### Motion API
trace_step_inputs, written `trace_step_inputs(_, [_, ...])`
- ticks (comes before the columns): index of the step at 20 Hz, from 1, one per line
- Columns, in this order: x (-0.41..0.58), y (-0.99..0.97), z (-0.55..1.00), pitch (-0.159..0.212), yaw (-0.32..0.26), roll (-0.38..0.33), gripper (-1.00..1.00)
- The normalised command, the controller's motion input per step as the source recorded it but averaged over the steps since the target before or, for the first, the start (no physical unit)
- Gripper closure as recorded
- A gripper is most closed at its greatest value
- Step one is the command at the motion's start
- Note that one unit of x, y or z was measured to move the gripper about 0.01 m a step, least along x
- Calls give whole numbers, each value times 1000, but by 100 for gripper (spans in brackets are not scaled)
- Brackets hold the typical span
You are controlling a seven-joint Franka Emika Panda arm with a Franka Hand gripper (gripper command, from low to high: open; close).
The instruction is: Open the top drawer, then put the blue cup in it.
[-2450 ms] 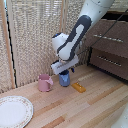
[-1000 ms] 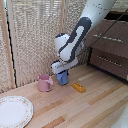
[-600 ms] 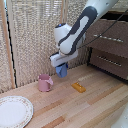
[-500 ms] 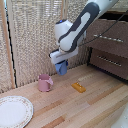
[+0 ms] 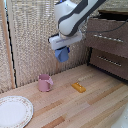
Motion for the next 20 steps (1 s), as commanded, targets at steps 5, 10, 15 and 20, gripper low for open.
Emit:
trace_step_inputs(5, [116, 0, 898, 0, -307, -68, 100])
trace_step_inputs(10, [187, 0, 813, 7, -306, -101, 100])
trace_step_inputs(15, [246, -42, 857, 1, -267, -76, 100])
trace_step_inputs(20, [273, -319, 929, 0, -193, 0, 100])
